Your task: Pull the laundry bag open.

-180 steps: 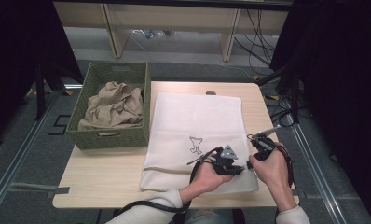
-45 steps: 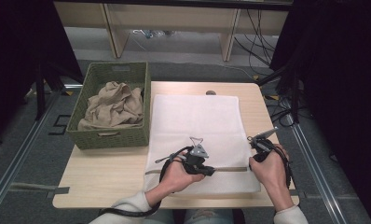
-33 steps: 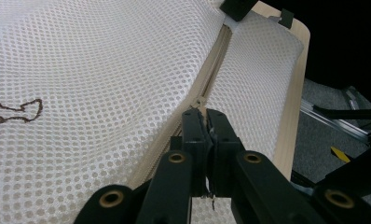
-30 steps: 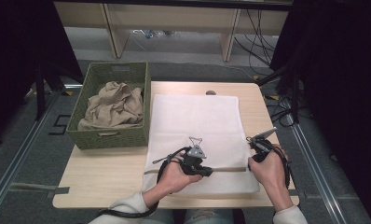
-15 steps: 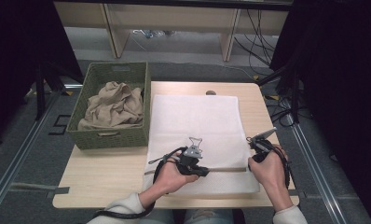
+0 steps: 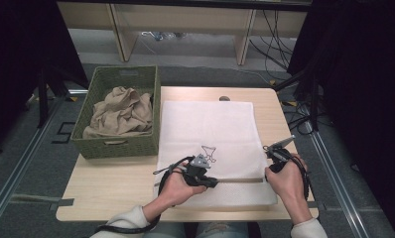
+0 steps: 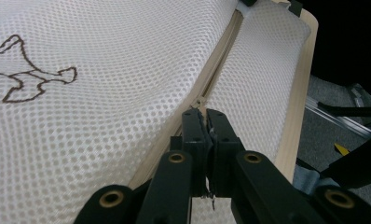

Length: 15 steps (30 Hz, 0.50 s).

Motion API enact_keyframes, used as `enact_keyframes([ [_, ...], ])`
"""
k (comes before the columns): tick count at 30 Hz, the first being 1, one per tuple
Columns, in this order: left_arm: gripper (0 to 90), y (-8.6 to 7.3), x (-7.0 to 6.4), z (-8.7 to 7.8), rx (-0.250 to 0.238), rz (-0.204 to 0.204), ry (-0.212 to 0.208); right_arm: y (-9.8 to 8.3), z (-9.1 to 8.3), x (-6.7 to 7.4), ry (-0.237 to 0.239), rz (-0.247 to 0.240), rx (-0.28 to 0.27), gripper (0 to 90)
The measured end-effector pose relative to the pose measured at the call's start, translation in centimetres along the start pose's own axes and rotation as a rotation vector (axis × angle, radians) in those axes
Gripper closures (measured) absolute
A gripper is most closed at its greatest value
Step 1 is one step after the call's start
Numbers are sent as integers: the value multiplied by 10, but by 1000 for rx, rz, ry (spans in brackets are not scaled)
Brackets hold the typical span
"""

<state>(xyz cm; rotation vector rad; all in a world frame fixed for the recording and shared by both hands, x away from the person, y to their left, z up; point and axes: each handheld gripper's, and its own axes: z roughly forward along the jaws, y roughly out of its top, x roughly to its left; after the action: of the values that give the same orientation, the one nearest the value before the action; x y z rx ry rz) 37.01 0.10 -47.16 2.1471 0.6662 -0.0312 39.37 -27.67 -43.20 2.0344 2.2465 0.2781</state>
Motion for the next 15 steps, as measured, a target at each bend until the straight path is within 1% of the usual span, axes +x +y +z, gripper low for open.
enact_keyframes([
  [1, 864, 0, 2, -1, 5, 11, -7, 0, 0, 0, 0, 0, 0, 851],
  [2, 864, -1, 1, -1, -3, -6, -8, 0, 0, -1, 3, -18, 3, 851],
  [3, 864, -1, 1, -2, 0, -1, -1, 1, 0, 0, 0, 0, 14, 851],
  [4, 864, -1, 2, -3, 5, 14, 6, 2, 1, 0, -8, -13, 15, 851],
  [5, 864, -1, 2, -3, 5, 14, 6, 2, 1, 0, -8, -13, 15, 851],
  [6, 865, -2, 1, -2, 1, -3, 3, 1, 0, 1, -3, -7, 10, 851],
  [7, 864, -2, 1, -2, 1, -3, 3, 1, 0, 1, -3, -7, 10, 851],
  [8, 865, -2, 2, -3, 2, 13, -2, 1, 1, 0, 0, -8, 5, 851],
  [9, 864, -2, 2, -3, 2, 13, -2, 1, -1, 3, -4, 34, 13, 851],
  [10, 865, -3, 2, -3, -2, 0, -3, 1, 0, -1, 11, -5, 8, 851],
  [13, 864, -3, 3, -4, 2, 1, 0, 1, 0, 1, 0, -1, 15, 851],
  [14, 864, -3, 3, -4, -4, 2, -9, 1, 0, 0, -4, -17, 15, 851],
  [15, 864, -3, 3, -5, 3, 5, -3, 1, 0, 1, -3, -12, 17, 851],
])
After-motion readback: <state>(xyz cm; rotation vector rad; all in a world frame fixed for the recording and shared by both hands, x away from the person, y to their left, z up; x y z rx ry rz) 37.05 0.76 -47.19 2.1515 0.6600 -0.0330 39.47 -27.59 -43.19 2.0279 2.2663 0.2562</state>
